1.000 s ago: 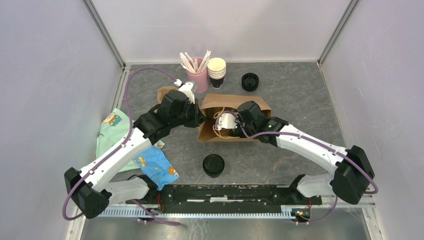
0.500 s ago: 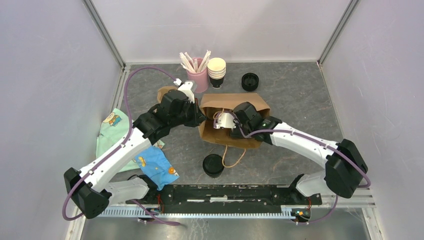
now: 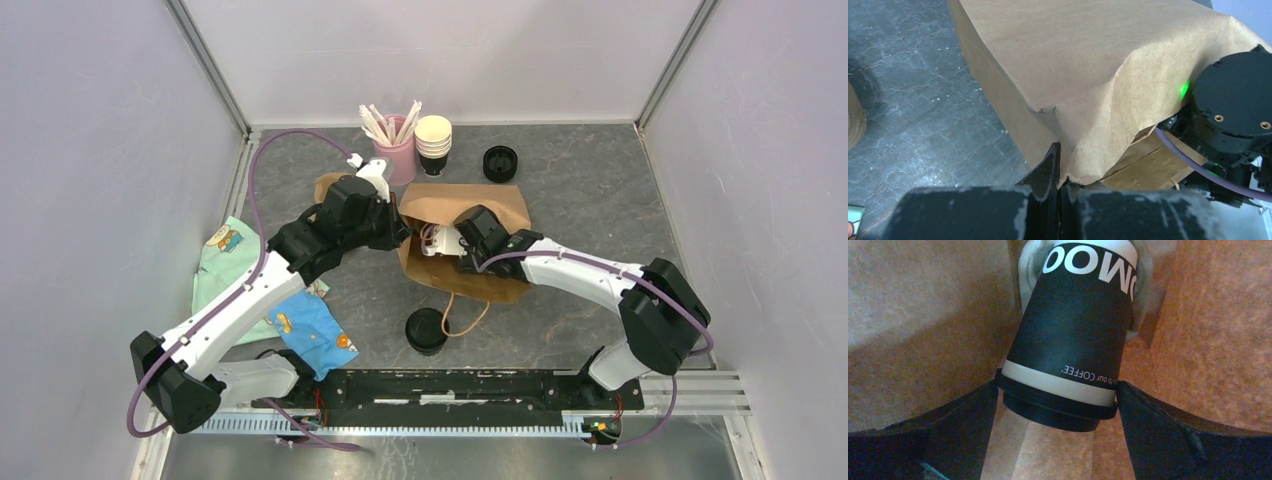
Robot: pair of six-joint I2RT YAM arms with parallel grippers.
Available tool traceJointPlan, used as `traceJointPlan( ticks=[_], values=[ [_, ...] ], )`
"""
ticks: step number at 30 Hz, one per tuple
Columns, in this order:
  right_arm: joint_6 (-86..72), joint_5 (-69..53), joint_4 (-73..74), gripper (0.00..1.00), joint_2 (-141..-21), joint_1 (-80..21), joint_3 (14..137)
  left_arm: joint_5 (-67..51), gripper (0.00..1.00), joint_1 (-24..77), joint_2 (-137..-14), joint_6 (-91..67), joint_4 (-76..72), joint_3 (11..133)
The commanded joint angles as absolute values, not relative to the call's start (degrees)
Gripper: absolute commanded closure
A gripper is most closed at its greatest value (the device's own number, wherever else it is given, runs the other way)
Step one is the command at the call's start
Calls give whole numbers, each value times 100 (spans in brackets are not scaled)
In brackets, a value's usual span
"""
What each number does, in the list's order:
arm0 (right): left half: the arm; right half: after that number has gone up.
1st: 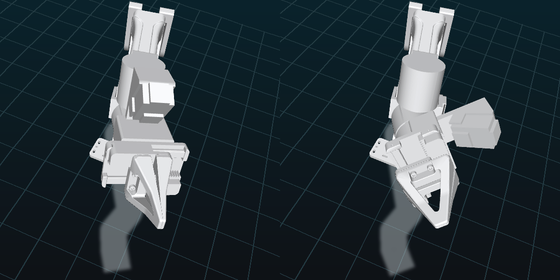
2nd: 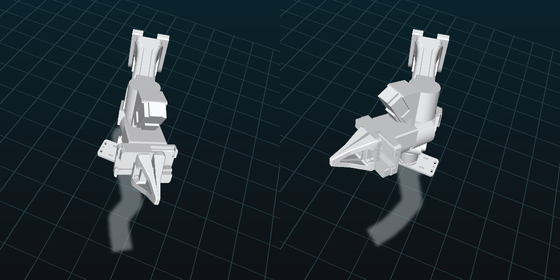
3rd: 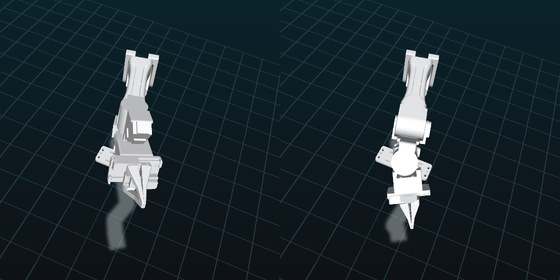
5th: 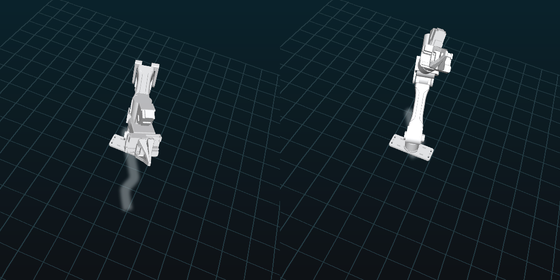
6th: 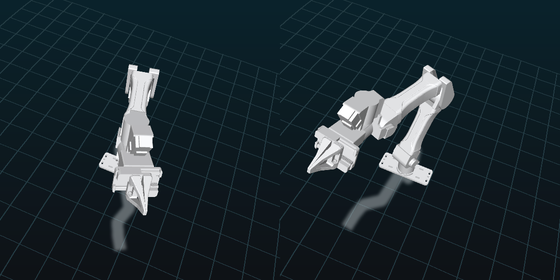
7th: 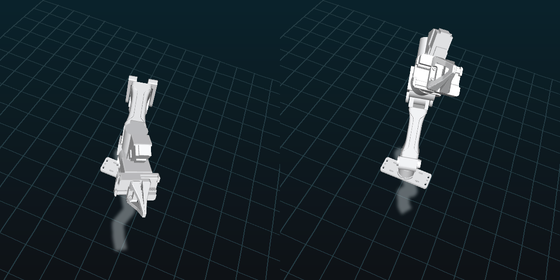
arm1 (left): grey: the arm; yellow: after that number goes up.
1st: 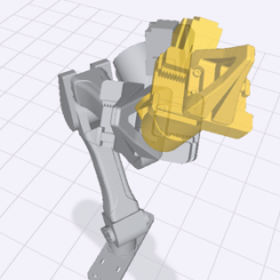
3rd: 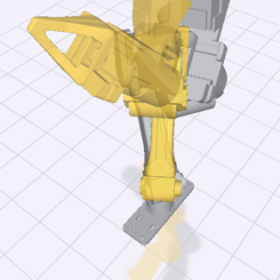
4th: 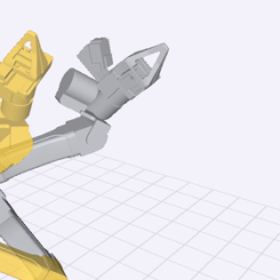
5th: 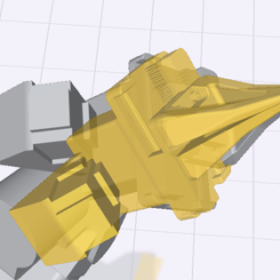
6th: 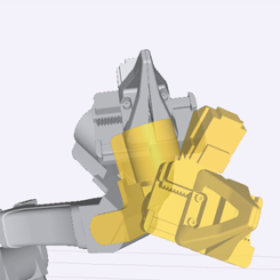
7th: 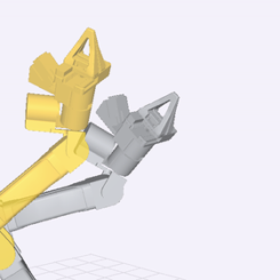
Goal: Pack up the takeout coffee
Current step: Pick up the coffee cup from the cup tray.
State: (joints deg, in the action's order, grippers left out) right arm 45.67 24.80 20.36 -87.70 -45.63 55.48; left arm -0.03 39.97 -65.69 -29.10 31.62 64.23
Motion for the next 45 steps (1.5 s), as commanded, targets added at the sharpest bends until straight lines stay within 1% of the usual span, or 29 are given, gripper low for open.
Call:
traceJointPlan(
  ticks=[1, 9, 13, 14, 15, 20, 23, 26, 28, 32, 35, 38, 41, 45],
  values=[
    [4509, 2819, 2157, 12, -8861, -4538, 6011, 242, 98, 4017, -6669, -3067, 3331, 6766],
    [4251, 2635, 2847, 42, -9013, -4582, 6651, 569, 98, 4017, -6662, -3136, 3348, 6789],
    [4109, 2579, 3103, 55, -8976, -4657, 6861, 566, 98, 4012, -6499, -3062, 3055, 6633],
    [4065, 2551, 3169, 57, -8968, -4678, 6910, 606, 97, 4004, -6465, -3071, 3043, 6627],
    [4034, 2510, 3221, 58, -8969, -4692, 6944, 662, 95, 3989, -6434, -3099, 3075, 6646],
    [3895, 2405, 3348, 61, -8936, -4711, 6983, 952, 71, 3850, -6096, -3276, 3434, 6679],
    [3829, 2309, 3382, 63, -8938, -4715, 7006, 1167, 60, 3816, -5876, -3372, 3634, 6686],
    [3806, 2260, 3408, 63, -8948, -4715, 7046, 1229, 57, 3801, -5730, -3465, 3876, 6750],
    [3806, 2246, 3422, 63, -8956, -4715, 7108, 1303, 52, 3801, -5674, -3543, 4151, 6786],
    [3811, 2164, 3486, 63, -8985, -4717, 7224, 1220, 38, 3797, -5498, -3573, 4136, 6634],
    [3818, 2154, 3520, 64, -8983, -4720, 7233, 747, 34, 3801, -5576, -3542, 3745, 6507],
    [3823, 2151, 3540, 63, -8963, -4719, 7233, 522, 34, 3797, -5731, -3611, 3479, 6407],
    [3814, 2084, 3536, 64, -8940, -4725, 7225, 757, 45, 3797, -6076, -3655, 3565, 6505],
    [3775, 1997, 3584, 64, -8950, -4720, 7305, 752, 59, 3799, -6444, -3573, 3615, 6794]
  ],
)
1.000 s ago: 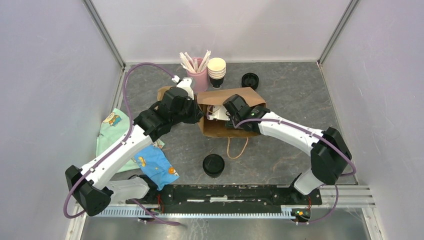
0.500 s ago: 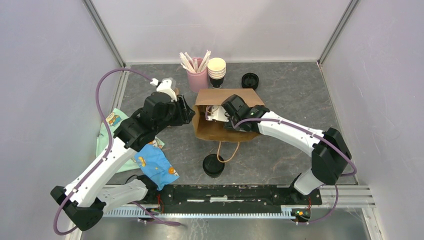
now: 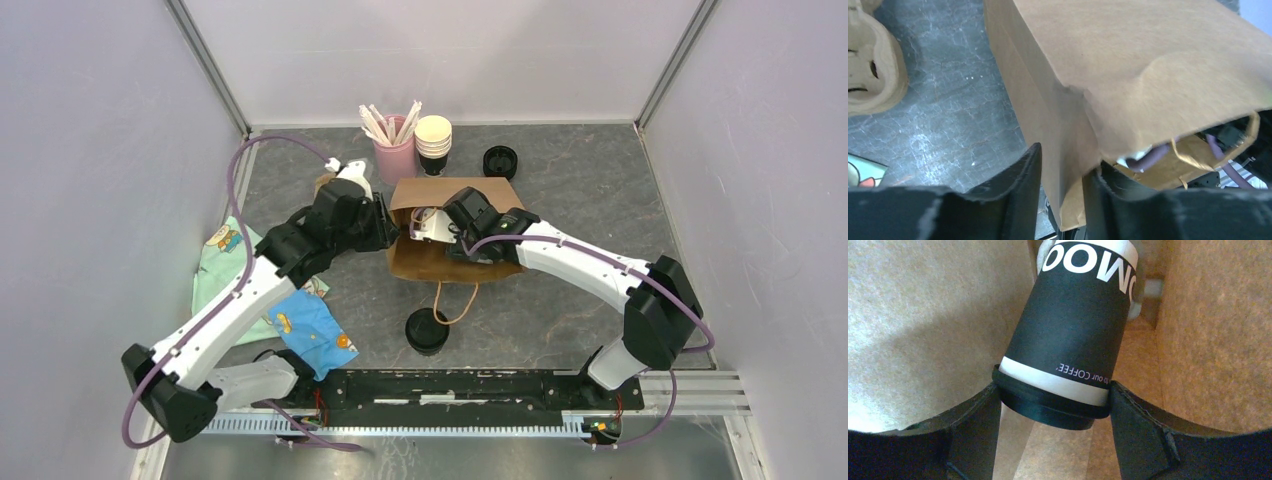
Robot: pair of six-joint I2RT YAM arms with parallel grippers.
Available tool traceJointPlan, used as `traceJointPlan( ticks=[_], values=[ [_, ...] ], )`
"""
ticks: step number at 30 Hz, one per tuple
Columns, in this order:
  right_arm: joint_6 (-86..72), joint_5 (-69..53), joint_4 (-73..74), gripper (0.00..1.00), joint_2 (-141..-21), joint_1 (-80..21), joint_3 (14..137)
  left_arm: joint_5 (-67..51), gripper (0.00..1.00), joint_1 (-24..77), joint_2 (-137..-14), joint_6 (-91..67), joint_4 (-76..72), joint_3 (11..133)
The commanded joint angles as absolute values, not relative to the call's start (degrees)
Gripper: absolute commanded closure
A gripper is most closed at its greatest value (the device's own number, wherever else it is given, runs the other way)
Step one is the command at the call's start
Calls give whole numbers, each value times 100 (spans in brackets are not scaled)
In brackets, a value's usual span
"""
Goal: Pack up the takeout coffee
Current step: Pick up the coffee cup from the cup tray.
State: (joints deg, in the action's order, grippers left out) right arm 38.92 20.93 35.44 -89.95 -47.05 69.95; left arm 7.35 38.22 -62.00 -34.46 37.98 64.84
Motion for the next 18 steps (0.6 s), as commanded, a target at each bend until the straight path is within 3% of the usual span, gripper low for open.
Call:
traceJointPlan(
  ticks=[1, 5, 10, 18],
  values=[
    [3770, 1978, 3607, 65, -8957, -4715, 7332, 769, 64, 3797, -6470, -3544, 3603, 6834],
    [3697, 1873, 3763, 69, -8982, -4717, 7498, 746, 80, 3797, -6469, -3481, 3609, 6934],
    [3432, 1552, 4251, 77, -9142, -4793, 8004, 605, 94, 3797, -6472, -3507, 3638, 7019],
    [2737, 919, 4785, 90, -9365, -4865, 8733, 591, 98, 3797, -6662, -3480, 3790, 7363]
  ],
)
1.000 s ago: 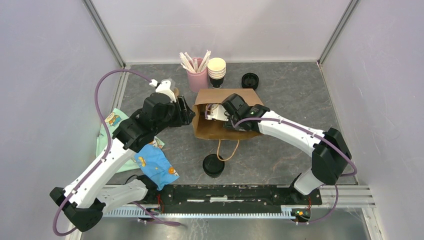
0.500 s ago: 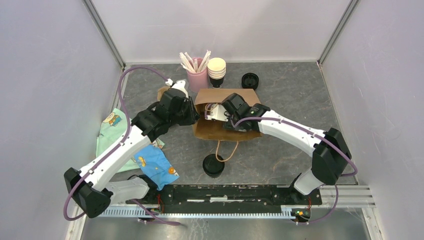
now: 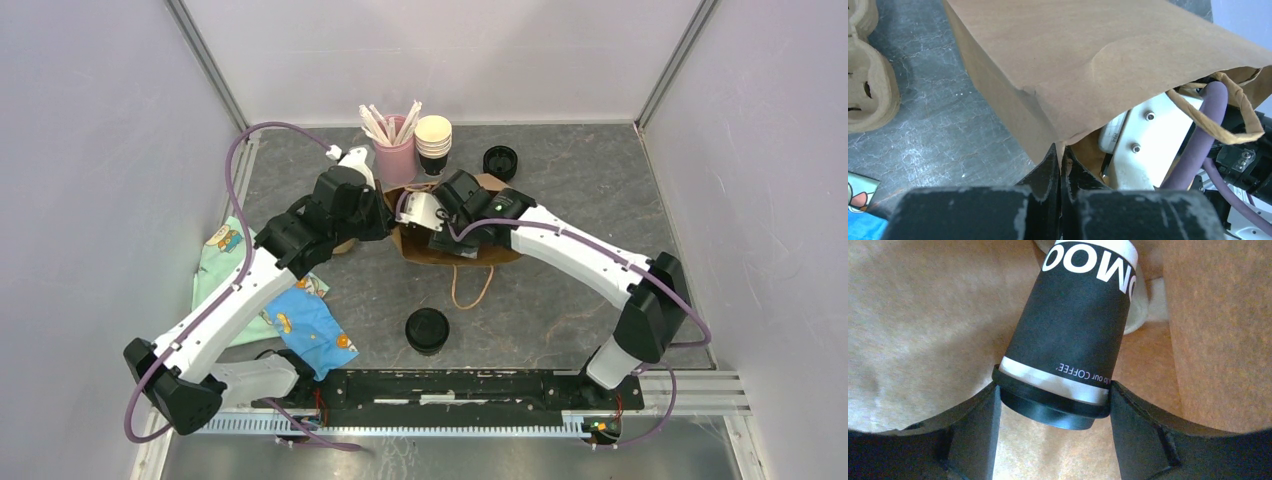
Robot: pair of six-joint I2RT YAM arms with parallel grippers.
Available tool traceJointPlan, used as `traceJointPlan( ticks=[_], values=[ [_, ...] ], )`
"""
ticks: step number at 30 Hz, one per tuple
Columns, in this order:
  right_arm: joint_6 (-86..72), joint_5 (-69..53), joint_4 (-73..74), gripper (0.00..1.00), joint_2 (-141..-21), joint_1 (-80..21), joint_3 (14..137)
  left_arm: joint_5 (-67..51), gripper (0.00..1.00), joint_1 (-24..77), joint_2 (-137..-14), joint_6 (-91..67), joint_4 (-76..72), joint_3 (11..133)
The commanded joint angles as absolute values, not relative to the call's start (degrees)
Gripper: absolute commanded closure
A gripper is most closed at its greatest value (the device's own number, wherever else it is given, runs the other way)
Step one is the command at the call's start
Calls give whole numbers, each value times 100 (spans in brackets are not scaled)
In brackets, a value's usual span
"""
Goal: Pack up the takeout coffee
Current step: Pick up the coffee cup from the cup tray.
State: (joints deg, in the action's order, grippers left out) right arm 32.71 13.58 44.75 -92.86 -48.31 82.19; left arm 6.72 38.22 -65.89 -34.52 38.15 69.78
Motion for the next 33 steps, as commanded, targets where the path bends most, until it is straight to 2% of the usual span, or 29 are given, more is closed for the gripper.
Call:
traceJointPlan(
  ticks=[1, 6, 11, 21, 33],
  values=[
    [2661, 861, 4817, 91, -9366, -4856, 8785, 631, 98, 3797, -6682, -3482, 3837, 7391],
    [2628, 219, 4824, 100, -9156, -4859, 8737, 823, 98, 3790, -6746, -3523, 3976, 7478],
    [3102, -317, 4593, 100, -8702, -4854, 8313, 966, 98, 3685, -7031, -3661, 4372, 7861],
    [3141, -498, 4094, 100, -7822, -4854, 7905, 869, 98, 3547, -7339, -3647, 4634, 8218],
    [3213, -1213, 4186, 100, -7102, -4856, 8082, 1246, 98, 3452, -7959, -3765, 5314, 9051]
  ],
)
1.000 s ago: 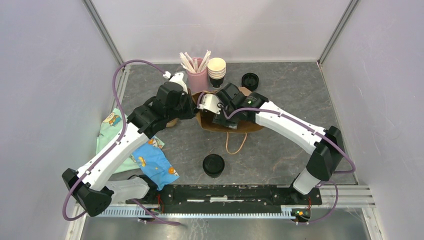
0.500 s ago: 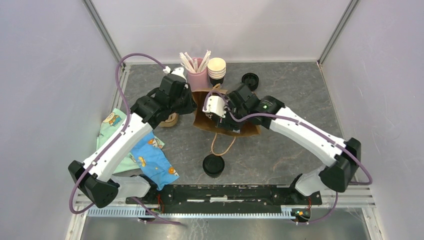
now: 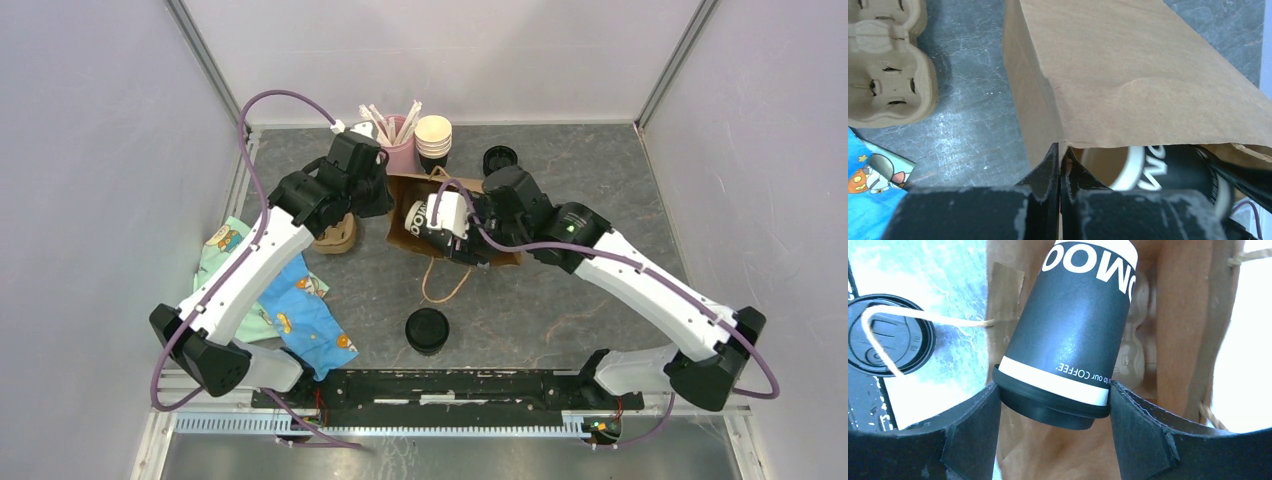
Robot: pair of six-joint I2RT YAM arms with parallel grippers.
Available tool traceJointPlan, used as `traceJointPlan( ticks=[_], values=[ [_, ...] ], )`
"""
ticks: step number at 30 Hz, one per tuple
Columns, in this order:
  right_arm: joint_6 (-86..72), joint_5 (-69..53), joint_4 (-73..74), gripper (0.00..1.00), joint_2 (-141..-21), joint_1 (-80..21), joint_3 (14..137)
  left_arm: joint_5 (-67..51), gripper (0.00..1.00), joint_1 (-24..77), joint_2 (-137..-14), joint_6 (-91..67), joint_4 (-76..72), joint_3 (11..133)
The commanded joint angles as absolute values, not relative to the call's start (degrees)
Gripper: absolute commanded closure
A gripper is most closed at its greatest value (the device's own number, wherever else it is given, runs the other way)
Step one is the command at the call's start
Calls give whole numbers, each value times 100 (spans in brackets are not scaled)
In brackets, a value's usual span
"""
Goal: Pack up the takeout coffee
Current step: Pick up the coffee cup from the cup tray, then place the coffee cup at the center of the board.
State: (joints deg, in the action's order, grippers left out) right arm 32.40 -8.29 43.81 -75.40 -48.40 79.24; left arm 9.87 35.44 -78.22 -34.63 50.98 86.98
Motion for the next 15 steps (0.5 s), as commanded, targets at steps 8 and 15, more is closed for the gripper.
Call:
traceJointPlan(
  ticks=[8, 15],
  values=[
    [2793, -1520, 3856, 100, -6595, -4857, 7924, 1207, 98, 3349, -8198, -3851, 5475, 9356],
    [1568, -1268, 3110, 100, -6051, -4859, 7968, 1508, 98, 3316, -8530, -4016, 5981, 9957]
  ],
)
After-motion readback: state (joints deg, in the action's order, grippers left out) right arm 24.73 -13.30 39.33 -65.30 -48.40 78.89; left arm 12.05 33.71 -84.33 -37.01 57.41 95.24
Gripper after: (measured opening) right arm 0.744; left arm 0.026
